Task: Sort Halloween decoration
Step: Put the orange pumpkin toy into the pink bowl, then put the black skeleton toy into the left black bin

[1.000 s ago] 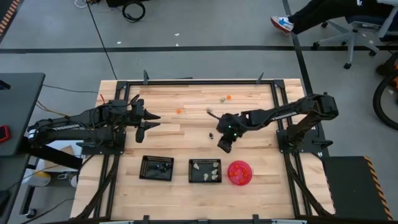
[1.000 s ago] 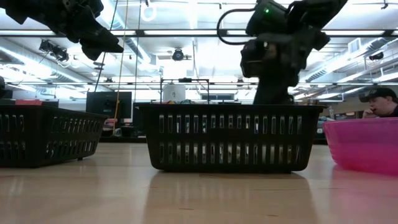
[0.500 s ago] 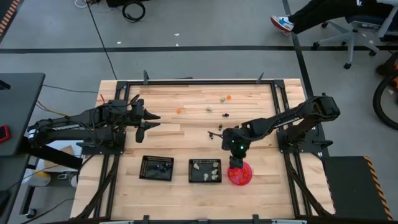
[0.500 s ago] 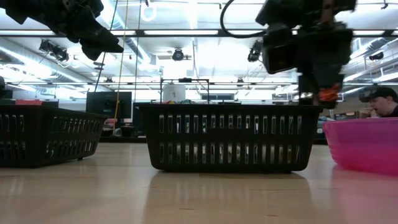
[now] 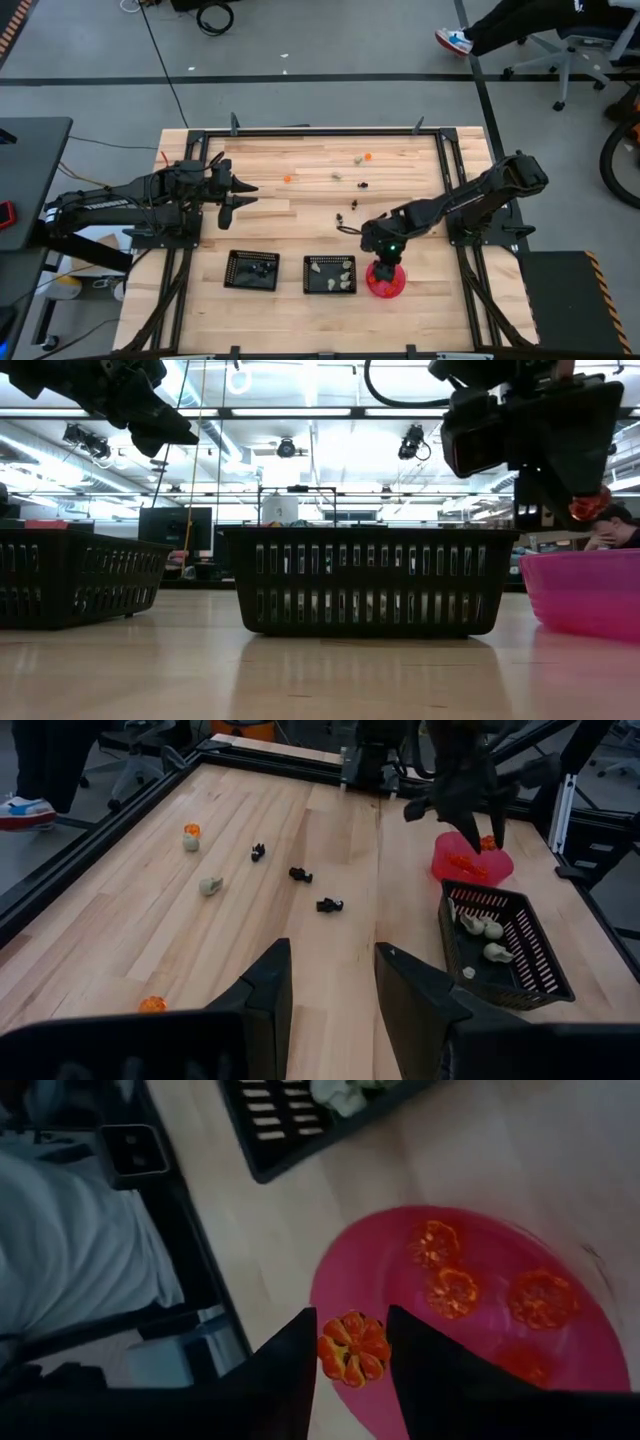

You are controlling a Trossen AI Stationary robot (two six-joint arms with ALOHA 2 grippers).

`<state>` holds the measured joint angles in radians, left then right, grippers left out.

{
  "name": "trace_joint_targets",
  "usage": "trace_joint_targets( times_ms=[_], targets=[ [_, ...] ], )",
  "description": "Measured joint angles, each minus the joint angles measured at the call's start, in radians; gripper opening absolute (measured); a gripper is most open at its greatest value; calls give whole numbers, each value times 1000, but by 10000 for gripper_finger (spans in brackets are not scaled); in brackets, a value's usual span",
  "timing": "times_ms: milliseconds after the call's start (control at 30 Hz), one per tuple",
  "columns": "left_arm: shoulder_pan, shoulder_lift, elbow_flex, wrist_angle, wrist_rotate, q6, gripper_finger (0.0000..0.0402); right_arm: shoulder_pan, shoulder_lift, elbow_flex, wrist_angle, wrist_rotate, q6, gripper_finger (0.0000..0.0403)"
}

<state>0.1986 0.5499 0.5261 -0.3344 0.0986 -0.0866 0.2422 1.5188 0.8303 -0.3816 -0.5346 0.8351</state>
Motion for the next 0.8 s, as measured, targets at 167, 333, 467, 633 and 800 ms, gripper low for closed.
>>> trace_joint_targets(
  times_ms=[167,333,467,633,800],
  targets=[
    [0,0,0,0,0,0,116,11,0,0,-52,65,28,138],
    [0,0,0,0,0,-4,116,6,0,0,-65,90,33,152],
    [0,0,0,0,0,-4,116,-21,0,0,-66,19,43,163],
    [0,0,0,1,0,-5,116,-69,0,0,-65,-11,35,166],
    [0,0,0,1,0,-5,116,-127,0,0,-58,48,-40,166]
  ],
)
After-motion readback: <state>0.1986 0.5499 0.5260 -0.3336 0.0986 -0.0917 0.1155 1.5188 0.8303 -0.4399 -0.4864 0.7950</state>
